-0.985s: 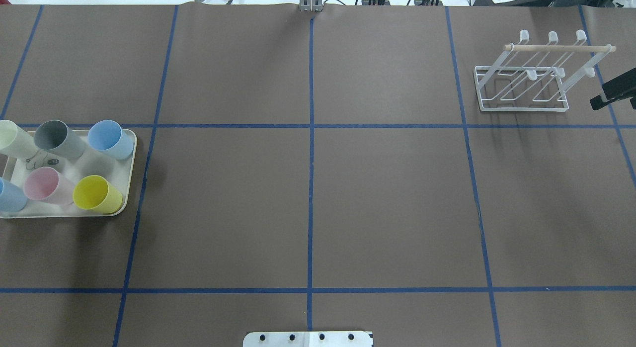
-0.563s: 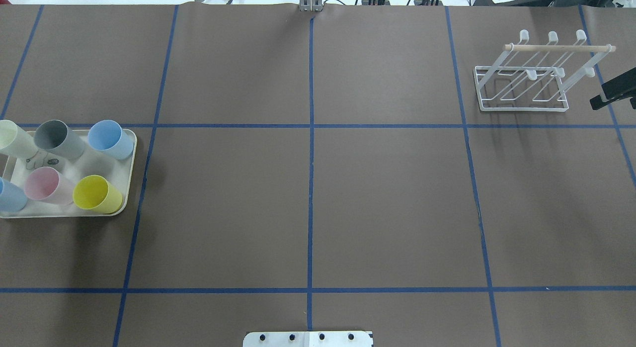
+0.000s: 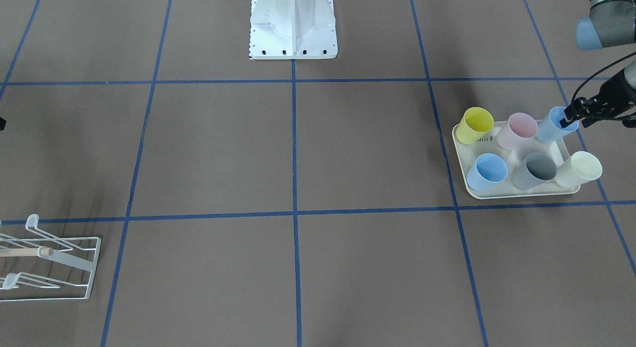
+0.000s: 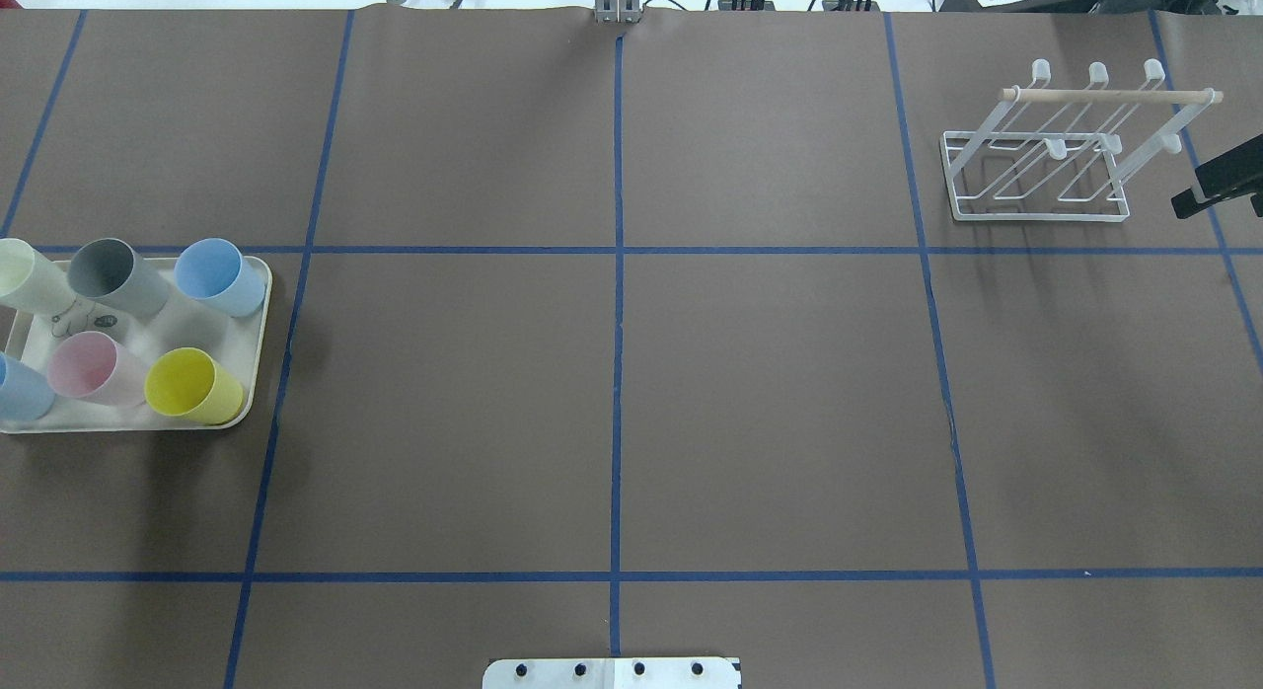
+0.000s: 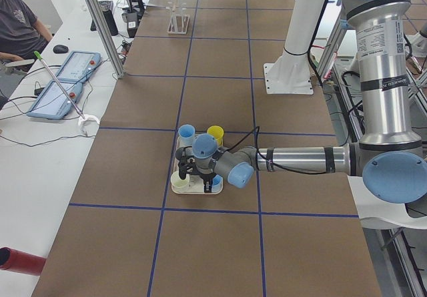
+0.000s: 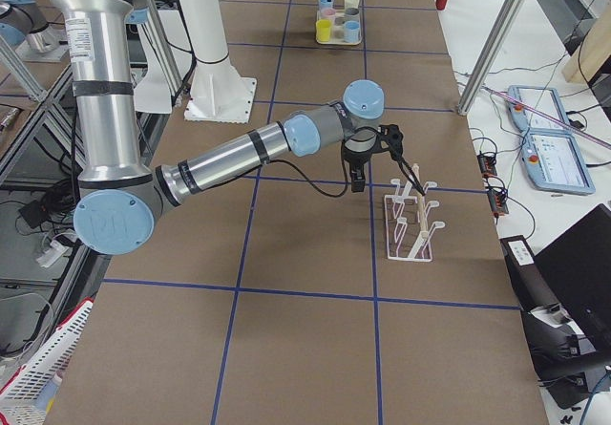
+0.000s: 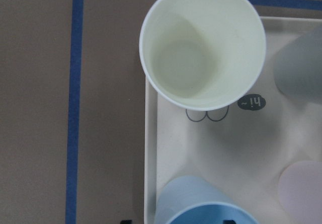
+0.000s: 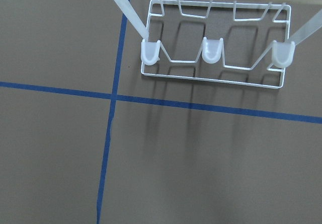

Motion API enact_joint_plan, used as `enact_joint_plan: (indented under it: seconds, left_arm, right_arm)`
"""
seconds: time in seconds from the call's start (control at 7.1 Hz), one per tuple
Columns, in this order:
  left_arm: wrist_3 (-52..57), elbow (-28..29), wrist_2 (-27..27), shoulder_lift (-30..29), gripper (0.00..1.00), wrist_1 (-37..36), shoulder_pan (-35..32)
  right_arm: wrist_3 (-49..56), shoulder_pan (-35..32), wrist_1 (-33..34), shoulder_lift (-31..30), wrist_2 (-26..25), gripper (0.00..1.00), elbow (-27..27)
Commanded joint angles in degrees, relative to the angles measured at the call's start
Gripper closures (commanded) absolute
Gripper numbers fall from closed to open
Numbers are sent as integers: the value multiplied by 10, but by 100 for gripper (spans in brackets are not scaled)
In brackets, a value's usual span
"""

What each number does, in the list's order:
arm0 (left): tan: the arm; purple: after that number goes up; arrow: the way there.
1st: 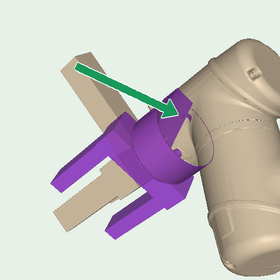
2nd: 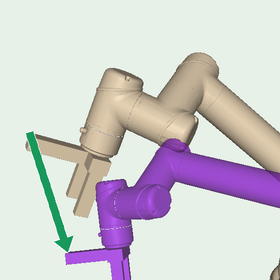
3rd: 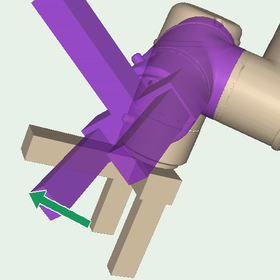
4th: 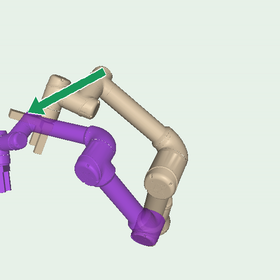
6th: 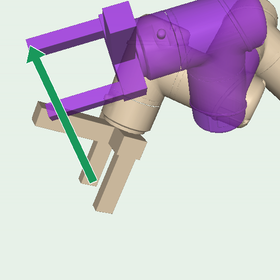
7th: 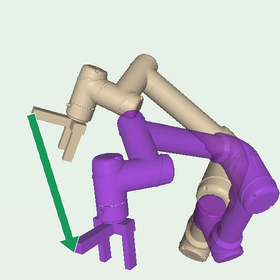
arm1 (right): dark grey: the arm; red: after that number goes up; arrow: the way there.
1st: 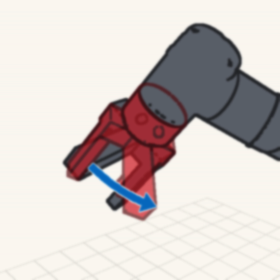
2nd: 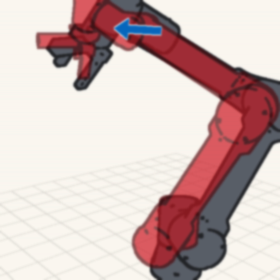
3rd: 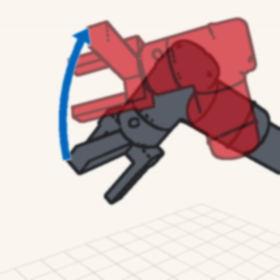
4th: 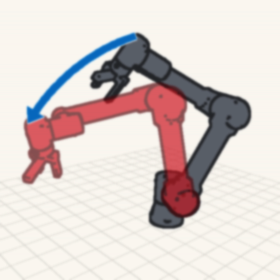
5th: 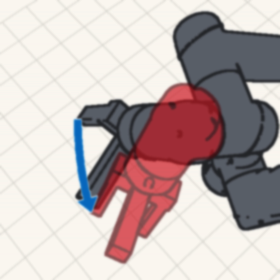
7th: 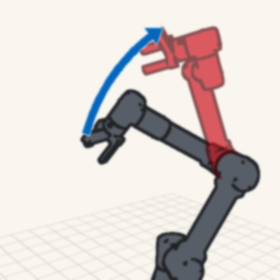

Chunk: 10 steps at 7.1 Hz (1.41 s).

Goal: Transfer IKEA cup to right arm and place on rack

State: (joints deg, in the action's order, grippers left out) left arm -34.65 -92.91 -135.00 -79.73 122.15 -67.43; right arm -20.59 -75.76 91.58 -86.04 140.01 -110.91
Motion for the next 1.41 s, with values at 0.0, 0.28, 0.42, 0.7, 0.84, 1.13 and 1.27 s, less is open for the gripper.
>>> enact_joint_plan:
  seconds: [0.0,0.28,0.42,0.7,0.84,1.13,1.27]
  left_arm:
    - [2,0,0,3,37,0,1]
    - [4,0,0,6,59,-1,1]
    - [3,4,0,7,77,-1,3]
    - [3,7,0,6,81,-2,12]
    - [3,6,0,7,95,-1,13]
    - [3,-14,-6,18,100,-1,6]
    - [3,-27,-7,31,100,-2,5]
  right_arm:
    - [-1,0,0,0,1,0,0]
    - [-1,0,0,0,1,0,0]
    - [-1,0,0,0,1,0,0]
    - [-1,0,0,0,1,0,0]
    - [-1,0,0,0,1,0,0]
    - [-1,0,0,1,1,0,1]
    - [-1,0,1,1,1,0,2]
